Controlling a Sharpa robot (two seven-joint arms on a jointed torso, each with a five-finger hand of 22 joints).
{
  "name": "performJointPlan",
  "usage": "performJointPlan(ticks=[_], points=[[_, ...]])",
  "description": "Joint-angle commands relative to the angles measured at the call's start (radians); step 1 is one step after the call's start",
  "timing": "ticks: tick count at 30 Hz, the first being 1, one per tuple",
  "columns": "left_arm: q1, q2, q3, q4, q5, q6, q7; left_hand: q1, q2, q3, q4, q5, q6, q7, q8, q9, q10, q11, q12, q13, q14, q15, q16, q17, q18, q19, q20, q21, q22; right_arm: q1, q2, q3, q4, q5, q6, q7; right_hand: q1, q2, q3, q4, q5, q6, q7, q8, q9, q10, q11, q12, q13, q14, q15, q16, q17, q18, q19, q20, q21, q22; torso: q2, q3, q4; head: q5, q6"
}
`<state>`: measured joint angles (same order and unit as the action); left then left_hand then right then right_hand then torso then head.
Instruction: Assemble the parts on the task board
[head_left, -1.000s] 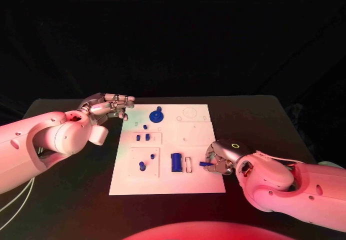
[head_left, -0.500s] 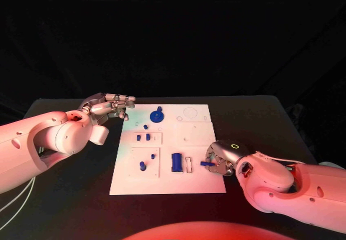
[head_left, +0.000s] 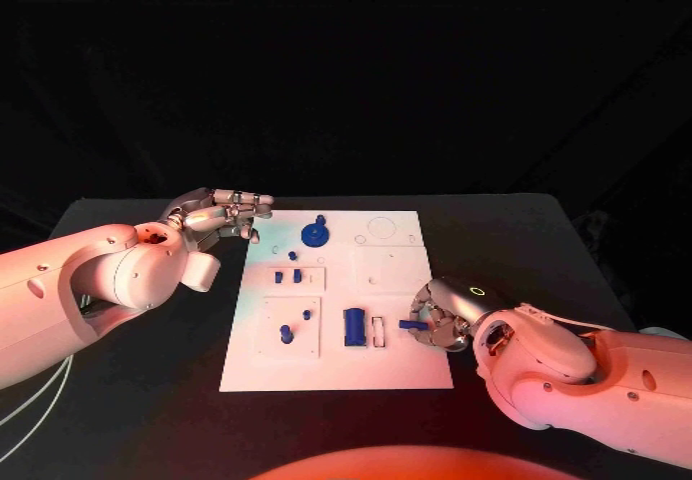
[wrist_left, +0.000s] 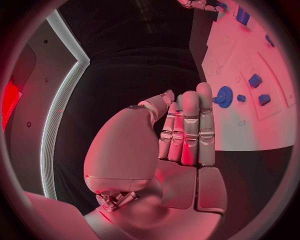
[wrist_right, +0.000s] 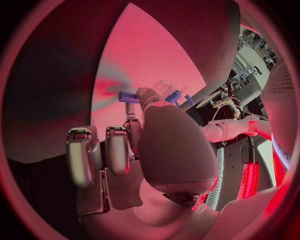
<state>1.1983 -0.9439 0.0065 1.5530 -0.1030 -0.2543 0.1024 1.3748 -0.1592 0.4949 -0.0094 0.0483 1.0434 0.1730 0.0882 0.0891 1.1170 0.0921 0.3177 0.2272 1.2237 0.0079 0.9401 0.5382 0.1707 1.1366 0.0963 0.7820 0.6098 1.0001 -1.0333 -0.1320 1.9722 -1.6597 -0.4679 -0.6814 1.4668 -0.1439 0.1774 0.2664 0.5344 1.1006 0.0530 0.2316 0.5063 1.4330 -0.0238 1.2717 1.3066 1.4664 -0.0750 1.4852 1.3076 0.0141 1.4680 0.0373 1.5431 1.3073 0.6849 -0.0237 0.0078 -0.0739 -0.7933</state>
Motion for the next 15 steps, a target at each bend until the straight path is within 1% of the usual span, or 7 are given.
performJointPlan(ticks=[1,3,7,11,15], points=[[0.001,0.003,0.001,0.002,0.004,0.018,0.003,0.000,0.013,0.000,0.004,0.003,-0.007,0.002,0.004,-0.001,-0.005,0.000,0.003,0.002,-0.006,0.003,-0.001,-0.001,0.014,0.003,0.000,-0.005,-0.001,0.004,0.008,0.000,0.009,0.098,-0.099,0.015,-0.014,-0.005,0.016,-0.006,-0.002,0.007,-0.002,0.006,0.001,0.004,0.000,0.008,0.059,0.076,-0.009,0.005,0.128,-0.009,0.093,-0.009,0.006,0.257,0.001,-0.0002,0.0003,0.000,-0.001],[0.001,0.004,0.001,0.002,0.004,0.019,0.003,0.000,0.013,0.000,0.004,0.003,-0.007,0.002,0.004,-0.001,-0.005,0.000,0.003,0.002,-0.006,0.003,-0.001,-0.001,0.014,0.003,0.000,-0.005,-0.001,0.006,0.017,0.000,0.011,0.126,-0.108,0.021,-0.015,-0.006,0.019,-0.005,-0.004,0.008,-0.003,0.007,0.002,0.004,0.000,0.008,0.059,0.076,-0.009,0.005,0.129,-0.009,0.093,-0.009,0.006,0.257,0.001,-0.0001,-0.0002,0.002,-0.001],[0.001,0.005,0.000,0.002,0.004,0.020,0.003,0.000,0.013,0.000,0.004,0.003,-0.007,0.002,0.004,-0.001,-0.005,0.000,0.003,0.002,-0.006,0.003,-0.001,-0.001,0.014,0.003,0.000,-0.005,-0.001,0.007,0.031,0.000,0.009,0.163,-0.110,0.027,-0.031,-0.010,0.028,0.000,-0.010,0.008,-0.003,0.008,0.004,0.006,0.000,0.010,0.060,0.077,-0.009,0.006,0.130,-0.009,0.093,-0.009,0.005,0.257,0.001,0.0002,-0.0011,0.003,-0.003],[0.001,0.005,0.000,0.002,0.004,0.020,0.002,0.000,0.013,0.000,0.004,0.003,-0.007,0.002,0.004,-0.001,-0.005,0.000,0.003,0.002,-0.006,0.003,-0.001,-0.001,0.014,0.003,0.000,-0.005,-0.001,0.008,0.051,0.000,-0.005,0.214,-0.090,0.034,-0.067,-0.014,0.035,0.014,-0.017,0.009,-0.004,0.011,0.008,0.010,-0.001,0.012,0.062,0.077,-0.009,0.007,0.132,-0.009,0.094,-0.009,0.006,0.257,0.002,-0.0005,-0.0008,0.003,-0.004],[0.001,0.005,0.000,0.002,0.004,0.021,0.002,0.000,0.013,0.000,0.004,0.003,-0.007,0.002,0.004,-0.001,-0.005,0.000,0.003,0.002,-0.006,0.003,-0.001,-0.001,0.014,0.003,0.000,-0.005,-0.001,0.007,0.070,0.000,-0.019,0.252,-0.059,0.034,-0.114,-0.014,0.028,0.020,-0.002,0.012,-0.004,0.015,0.012,0.012,-0.001,0.014,0.063,0.077,-0.010,0.007,0.132,-0.009,0.094,-0.008,0.006,0.257,0.001,-0.0002,-0.0004,0.004,-0.006]])
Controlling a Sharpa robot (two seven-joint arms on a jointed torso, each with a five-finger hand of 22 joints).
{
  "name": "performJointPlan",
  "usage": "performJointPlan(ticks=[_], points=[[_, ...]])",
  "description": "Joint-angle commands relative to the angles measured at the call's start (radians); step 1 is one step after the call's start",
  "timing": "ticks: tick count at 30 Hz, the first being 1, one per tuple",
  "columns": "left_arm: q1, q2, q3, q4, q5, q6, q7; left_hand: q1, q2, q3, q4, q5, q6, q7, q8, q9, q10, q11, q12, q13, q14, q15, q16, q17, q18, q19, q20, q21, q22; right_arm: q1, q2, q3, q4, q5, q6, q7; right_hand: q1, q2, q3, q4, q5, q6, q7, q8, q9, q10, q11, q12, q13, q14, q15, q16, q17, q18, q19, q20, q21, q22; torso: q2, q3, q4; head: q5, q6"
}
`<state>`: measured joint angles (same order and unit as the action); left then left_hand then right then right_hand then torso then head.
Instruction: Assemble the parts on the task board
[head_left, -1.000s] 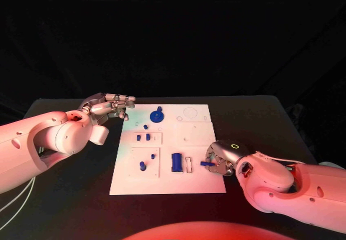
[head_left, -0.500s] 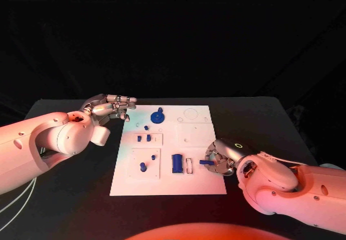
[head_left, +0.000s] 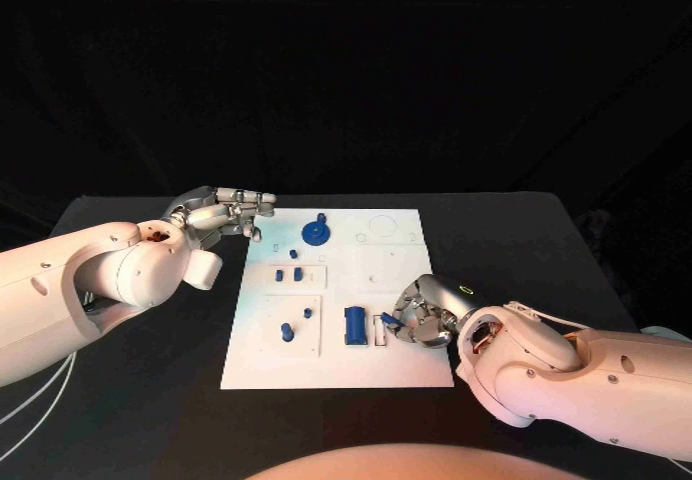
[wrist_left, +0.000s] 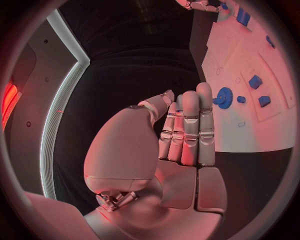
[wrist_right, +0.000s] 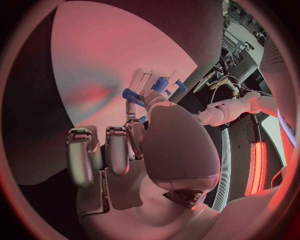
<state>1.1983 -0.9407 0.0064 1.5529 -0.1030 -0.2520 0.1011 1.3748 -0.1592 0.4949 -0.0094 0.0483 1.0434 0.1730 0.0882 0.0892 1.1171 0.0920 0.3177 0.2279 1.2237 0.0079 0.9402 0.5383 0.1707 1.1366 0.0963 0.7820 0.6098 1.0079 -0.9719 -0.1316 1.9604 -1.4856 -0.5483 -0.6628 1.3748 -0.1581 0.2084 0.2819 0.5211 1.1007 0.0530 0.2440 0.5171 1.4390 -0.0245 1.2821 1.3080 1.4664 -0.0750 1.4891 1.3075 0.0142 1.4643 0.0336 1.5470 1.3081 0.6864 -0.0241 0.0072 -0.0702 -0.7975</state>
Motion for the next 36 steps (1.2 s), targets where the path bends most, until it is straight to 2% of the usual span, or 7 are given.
performJointPlan(ticks=[1,7,17,26,31,36], points=[[0.001,0.002,0.001,0.003,0.004,0.019,0.003,0.000,0.013,0.000,0.004,0.003,-0.007,0.002,0.004,-0.001,-0.005,0.000,0.003,0.001,-0.006,0.003,-0.002,-0.001,0.014,0.003,0.000,-0.005,-0.001,-0.001,0.014,0.000,-0.012,0.088,0.035,0.014,-0.034,0.001,-0.006,0.005,0.013,0.013,-0.005,0.004,0.002,0.007,-0.001,0.004,0.062,0.077,-0.010,0.003,0.132,-0.009,0.097,-0.005,0.002,0.256,0.000,0.0001,0.0005,0.000,-0.001],[0.001,0.002,0.001,0.003,0.004,0.020,0.002,0.000,0.013,0.000,0.004,0.003,-0.007,0.002,0.004,-0.001,-0.005,0.000,0.003,0.001,-0.006,0.003,-0.002,-0.001,0.014,0.003,0.000,-0.005,-0.001,-0.002,0.040,0.000,-0.034,0.118,0.082,0.006,-0.080,0.010,-0.019,0.005,0.015,0.022,-0.010,0.012,0.008,0.010,-0.004,0.007,0.064,0.078,-0.012,0.006,0.138,-0.010,0.099,-0.007,0.005,0.257,0.000,0.0007,0.0001,0.002,-0.001],[0.001,0.002,0.001,0.004,0.004,0.024,-0.001,0.000,0.013,0.000,0.004,0.003,-0.007,0.002,0.004,-0.001,-0.005,0.000,0.003,0.001,-0.006,0.003,-0.002,-0.001,0.014,0.003,0.000,-0.005,-0.001,-0.003,0.057,0.000,-0.047,0.117,0.066,-0.004,-0.130,0.021,-0.045,0.006,0.027,0.036,-0.017,0.027,0.018,0.022,-0.010,0.026,0.077,0.080,-0.016,0.010,0.144,-0.011,0.101,-0.011,0.011,0.259,0.000,0.0006,-0.0014,0.004,-0.002],[0.001,0.001,0.001,0.005,0.004,0.025,-0.001,0.000,0.013,0.000,0.004,0.003,-0.007,0.002,0.004,-0.001,-0.005,0.000,0.003,0.001,-0.006,0.003,-0.002,-0.001,0.014,0.003,0.000,-0.005,-0.001,-0.003,0.062,0.000,-0.049,0.115,0.076,-0.007,-0.162,0.028,-0.066,0.007,0.033,0.042,-0.021,0.038,0.025,0.032,-0.013,0.046,0.093,0.080,-0.020,0.012,0.147,-0.012,0.103,-0.014,0.015,0.260,0.000,0.0007,-0.0015,0.003,-0.004],[0.001,0.001,0.001,0.005,0.004,0.026,-0.002,0.000,0.013,0.000,0.004,0.003,-0.007,0.002,0.004,-0.001,-0.005,0.000,0.003,0.001,-0.006,0.003,-0.002,-0.001,0.014,0.003,0.000,-0.005,-0.001,-0.003,0.065,0.000,-0.050,0.108,0.072,-0.006,-0.186,0.033,-0.086,0.007,0.052,0.041,-0.022,0.042,0.029,0.033,-0.014,0.047,0.094,0.080,-0.021,0.011,0.146,-0.012,0.103,-0.015,0.014,0.260,-0.001,0.0010,-0.0014,0.003,-0.004],[0.001,0.001,0.001,0.005,0.004,0.026,-0.002,-0.001,0.015,0.000,0.005,0.003,-0.010,0.002,0.004,-0.002,-0.009,0.001,0.005,0.001,-0.006,0.003,-0.001,-0.002,0.014,0.004,0.000,-0.007,-0.002,-0.003,0.066,0.000,-0.052,0.100,0.067,-0.007,-0.215,0.037,-0.118,0.008,0.020,0.038,-0.021,0.047,0.032,0.032,-0.013,0.046,0.095,0.080,-0.020,0.010,0.145,-0.012,0.102,-0.015,0.012,0.259,-0.001,0.0009,-0.0008,0.003,-0.004]])
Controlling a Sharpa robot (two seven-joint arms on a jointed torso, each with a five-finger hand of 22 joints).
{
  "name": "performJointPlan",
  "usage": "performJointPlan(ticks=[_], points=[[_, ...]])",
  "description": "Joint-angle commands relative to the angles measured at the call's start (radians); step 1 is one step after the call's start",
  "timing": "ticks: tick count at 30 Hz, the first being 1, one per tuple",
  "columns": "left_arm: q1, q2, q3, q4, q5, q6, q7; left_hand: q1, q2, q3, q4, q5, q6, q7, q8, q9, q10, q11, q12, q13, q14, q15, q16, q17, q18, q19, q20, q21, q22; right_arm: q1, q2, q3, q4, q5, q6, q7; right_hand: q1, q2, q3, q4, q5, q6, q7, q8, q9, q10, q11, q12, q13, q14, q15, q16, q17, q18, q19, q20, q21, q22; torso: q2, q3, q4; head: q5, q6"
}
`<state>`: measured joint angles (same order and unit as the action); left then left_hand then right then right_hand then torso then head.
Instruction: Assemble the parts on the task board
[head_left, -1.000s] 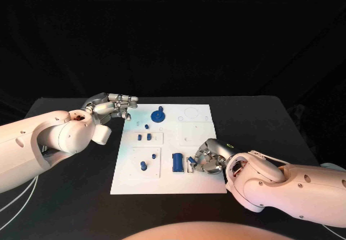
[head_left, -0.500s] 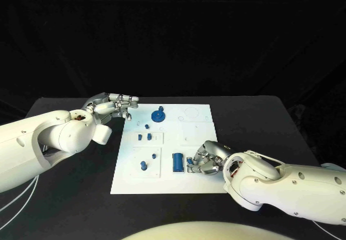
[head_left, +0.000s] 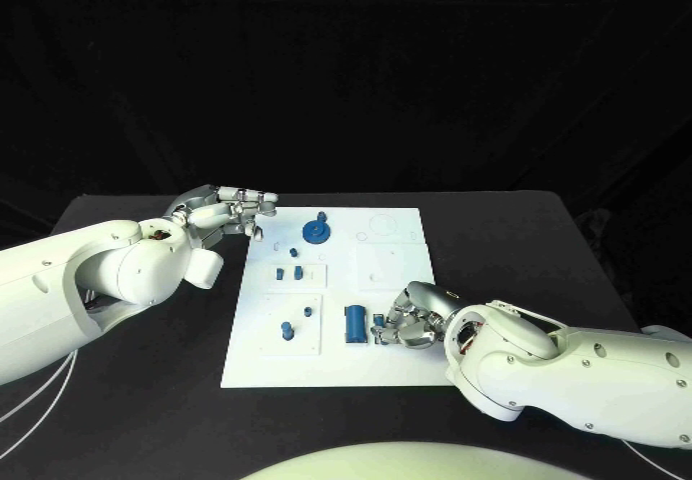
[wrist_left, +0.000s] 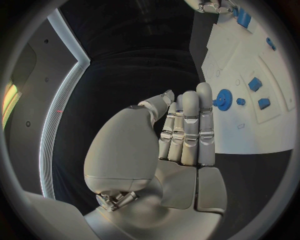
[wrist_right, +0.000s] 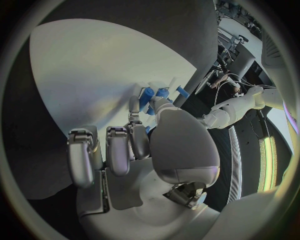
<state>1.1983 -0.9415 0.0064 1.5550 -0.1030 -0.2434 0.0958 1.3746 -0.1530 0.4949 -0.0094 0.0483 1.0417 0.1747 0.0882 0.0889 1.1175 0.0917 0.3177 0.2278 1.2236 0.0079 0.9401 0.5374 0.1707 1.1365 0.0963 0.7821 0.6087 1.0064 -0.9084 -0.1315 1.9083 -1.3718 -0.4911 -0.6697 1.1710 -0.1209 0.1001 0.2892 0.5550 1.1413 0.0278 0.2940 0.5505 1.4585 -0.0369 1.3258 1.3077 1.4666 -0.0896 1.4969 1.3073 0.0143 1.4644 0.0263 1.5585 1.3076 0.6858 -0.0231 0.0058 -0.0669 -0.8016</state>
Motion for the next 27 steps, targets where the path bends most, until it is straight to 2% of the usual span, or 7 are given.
performJointPlan(ticks=[1,6,12,17,20,24,27], points=[[0.001,0.001,0.001,0.003,0.004,0.018,0.003,0.000,0.009,0.000,0.005,0.003,-0.008,0.000,0.004,-0.002,-0.009,0.001,0.005,0.002,-0.006,0.003,-0.001,-0.001,0.014,0.004,0.000,-0.007,-0.001,-0.001,0.003,0.000,0.000,-0.015,0.008,-0.001,-0.020,0.002,-0.019,0.000,-0.031,-0.003,0.004,-0.003,0.000,0.013,0.000,0.002,0.095,0.079,-0.005,0.002,0.144,-0.012,0.101,-0.008,0.000,0.260,0.000,-0.0001,0.0005,-0.001,0.001],[0.001,0.001,0.001,0.003,0.004,0.020,0.003,0.000,0.010,0.001,0.005,0.003,-0.008,0.000,0.004,-0.002,-0.010,0.001,0.006,0.002,-0.006,0.003,-0.001,-0.002,0.014,0.004,0.001,-0.007,-0.002,-0.001,0.004,0.000,-0.001,-0.022,0.000,-0.005,-0.051,0.013,-0.059,0.001,-0.119,-0.007,0.006,0.000,0.002,0.010,0.001,-0.003,0.093,0.080,-0.004,0.002,0.145,-0.011,0.101,-0.006,-0.001,0.259,0.000,-0.0002,0.0002,-0.001,0.000],[0.001,0.001,0.001,0.002,0.004,0.022,0.002,0.001,0.014,0.003,0.005,0.003,-0.007,0.000,0.005,-0.002,-0.011,0.001,0.008,0.002,-0.007,0.003,-0.001,-0.002,0.014,0.005,0.000,-0.008,-0.002,-0.001,0.003,0.000,0.001,-0.026,-0.009,-0.002,-0.064,0.020,-0.093,0.001,-0.167,-0.012,0.007,0.003,0.003,0.008,0.002,-0.007,0.091,0.079,-0.003,0.000,0.142,-0.010,0.098,-0.005,-0.007,0.258,0.000,0.0004,0.0003,-0.002,-0.001],[0.001,0.001,0.001,0.001,0.004,0.022,0.002,0.001,0.014,0.003,0.006,0.003,-0.007,0.000,0.005,-0.002,-0.011,0.001,0.008,0.002,-0.007,0.003,-0.001,-0.002,0.014,0.005,0.001,-0.008,-0.002,-0.001,-0.005,0.000,0.007,-0.036,-0.017,0.005,-0.062,0.023,-0.100,0.000,-0.175,-0.013,0.006,0.004,0.004,0.008,0.002,-0.008,0.091,0.079,-0.003,-0.001,0.141,-0.010,0.098,-0.005,-0.008,0.257,0.000,0.0006,0.0007,-0.001,0.001],[0.001,0.000,0.000,0.001,0.004,0.022,0.002,0.001,0.014,0.003,0.006,0.003,-0.007,0.000,0.005,-0.002,-0.011,0.001,0.008,0.002,-0.007,0.003,-0.001,-0.002,0.014,0.005,0.001,-0.008,-0.002,-0.001,-0.019,0.000,0.017,-0.041,-0.014,0.020,-0.037,0.024,-0.106,-0.007,-0.175,-0.014,0.006,0.005,0.005,0.008,0.002,-0.007,0.092,0.079,-0.003,0.000,0.142,-0.010,0.098,-0.006,-0.007,0.257,-0.001,0.0011,0.0006,0.001,0.001],[0.000,-0.001,0.000,0.000,0.004,0.022,0.002,0.001,0.014,0.003,0.006,0.003,-0.007,0.000,0.005,-0.002,-0.011,0.001,0.008,0.002,-0.007,0.003,-0.001,-0.002,0.014,0.005,0.001,-0.008,-0.002,-0.002,-0.049,0.000,0.040,-0.038,0.009,0.050,-0.008,0.020,-0.117,-0.013,-0.180,-0.017,0.007,0.007,0.006,0.007,0.002,-0.009,0.092,0.079,-0.003,0.000,0.143,-0.010,0.098,-0.005,-0.007,0.258,0.000,0.0007,0.0003,0.001,0.003],[0.000,-0.003,0.000,0.000,0.004,0.021,0.001,0.001,0.014,0.003,0.006,0.003,-0.007,0.000,0.005,-0.002,-0.011,0.001,0.008,0.002,-0.007,0.003,-0.001,-0.002,0.014,0.005,0.001,-0.008,-0.002,-0.003,-0.063,0.000,0.049,-0.030,0.025,0.067,0.002,0.019,-0.121,-0.015,-0.182,-0.017,0.007,0.008,0.007,0.007,0.002,-0.008,0.092,0.079,-0.003,0.000,0.143,-0.010,0.098,-0.005,-0.007,0.258,0.000,0.0005,-0.0024,0.001,0.005]])
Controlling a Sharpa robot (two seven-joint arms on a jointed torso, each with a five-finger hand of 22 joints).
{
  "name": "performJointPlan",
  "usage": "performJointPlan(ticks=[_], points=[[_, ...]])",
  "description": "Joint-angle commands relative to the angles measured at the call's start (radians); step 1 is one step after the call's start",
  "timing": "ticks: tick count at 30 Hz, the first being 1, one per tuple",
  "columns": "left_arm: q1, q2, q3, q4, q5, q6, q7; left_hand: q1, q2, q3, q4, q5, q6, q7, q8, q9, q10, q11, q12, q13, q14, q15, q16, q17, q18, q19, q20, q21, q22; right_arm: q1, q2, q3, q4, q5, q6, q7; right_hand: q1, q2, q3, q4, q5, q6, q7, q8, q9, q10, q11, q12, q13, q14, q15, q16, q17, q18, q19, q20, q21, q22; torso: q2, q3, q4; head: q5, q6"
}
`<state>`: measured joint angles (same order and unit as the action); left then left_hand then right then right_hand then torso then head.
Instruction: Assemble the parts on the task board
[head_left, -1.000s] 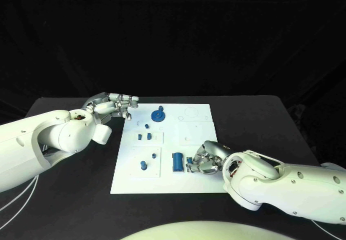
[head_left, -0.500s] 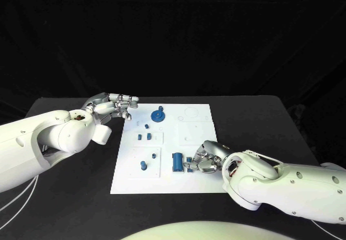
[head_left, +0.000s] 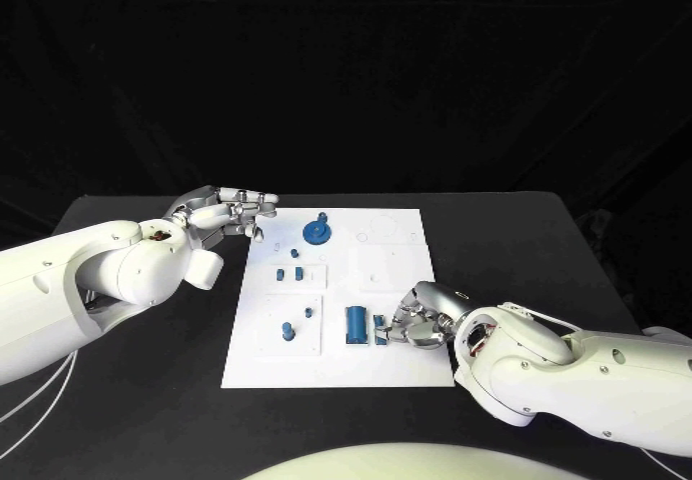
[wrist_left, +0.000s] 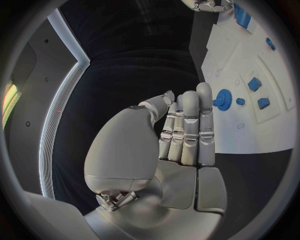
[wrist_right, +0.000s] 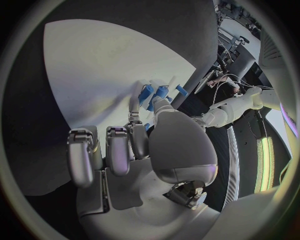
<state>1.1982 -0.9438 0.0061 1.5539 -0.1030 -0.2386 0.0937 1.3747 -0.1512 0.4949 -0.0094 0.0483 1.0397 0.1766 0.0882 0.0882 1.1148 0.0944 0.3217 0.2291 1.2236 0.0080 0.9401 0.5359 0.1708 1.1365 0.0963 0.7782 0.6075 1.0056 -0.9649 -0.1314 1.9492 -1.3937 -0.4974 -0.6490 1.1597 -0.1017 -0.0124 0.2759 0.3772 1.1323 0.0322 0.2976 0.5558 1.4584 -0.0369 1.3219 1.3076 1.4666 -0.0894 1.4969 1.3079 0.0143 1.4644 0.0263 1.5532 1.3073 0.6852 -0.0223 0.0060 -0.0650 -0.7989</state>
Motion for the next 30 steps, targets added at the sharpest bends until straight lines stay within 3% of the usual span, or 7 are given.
performJointPlan(ticks=[1,11,30], points=[[0.000,-0.001,0.000,0.002,0.004,0.015,0.003,0.001,0.012,0.003,0.006,0.003,-0.005,-0.002,0.005,-0.001,-0.008,-0.002,0.004,0.001,-0.007,0.003,-0.001,-0.001,0.014,0.005,0.001,-0.004,-0.001,-0.003,-0.010,0.000,0.009,-0.006,0.035,0.050,0.017,0.000,-0.010,-0.002,-0.005,-0.009,0.002,0.005,0.001,0.007,0.002,-0.005,0.092,0.079,-0.003,0.000,0.143,-0.010,0.098,-0.005,-0.002,0.258,0.001,-0.0003,-0.0028,-0.001,0.002],[0.000,0.001,-0.001,0.000,0.004,0.017,0.002,0.000,0.012,0.003,0.006,0.003,-0.006,-0.001,0.006,-0.001,-0.009,-0.002,0.005,0.001,-0.007,0.003,-0.001,-0.001,0.014,0.005,0.001,-0.004,-0.001,-0.007,-0.022,0.000,0.014,0.006,0.061,0.067,0.040,0.004,-0.016,-0.006,-0.004,-0.009,0.002,0.006,0.002,0.007,0.002,-0.004,0.093,0.079,-0.003,0.001,0.144,-0.010,0.098,-0.005,-0.002,0.258,0.001,-0.0007,0.0004,-0.003,0.001],[0.000,0.000,-0.001,0.001,0.004,0.017,0.000,0.001,0.012,0.003,0.006,0.003,-0.006,-0.001,0.006,-0.002,-0.010,-0.002,0.005,0.001,-0.007,0.003,0.000,-0.002,0.014,0.005,0.001,-0.005,-0.001,-0.012,0.009,0.001,-0.036,0.010,0.053,0.045,0.050,0.023,-0.021,0.000,0.000,-0.008,0.002,0.008,0.002,0.010,0.002,0.002,0.098,0.080,-0.004,0.002,0.145,-0.011,0.099,-0.005,0.001,0.259,0.001,-0.0004,-0.0001,0.002,-0.004]])
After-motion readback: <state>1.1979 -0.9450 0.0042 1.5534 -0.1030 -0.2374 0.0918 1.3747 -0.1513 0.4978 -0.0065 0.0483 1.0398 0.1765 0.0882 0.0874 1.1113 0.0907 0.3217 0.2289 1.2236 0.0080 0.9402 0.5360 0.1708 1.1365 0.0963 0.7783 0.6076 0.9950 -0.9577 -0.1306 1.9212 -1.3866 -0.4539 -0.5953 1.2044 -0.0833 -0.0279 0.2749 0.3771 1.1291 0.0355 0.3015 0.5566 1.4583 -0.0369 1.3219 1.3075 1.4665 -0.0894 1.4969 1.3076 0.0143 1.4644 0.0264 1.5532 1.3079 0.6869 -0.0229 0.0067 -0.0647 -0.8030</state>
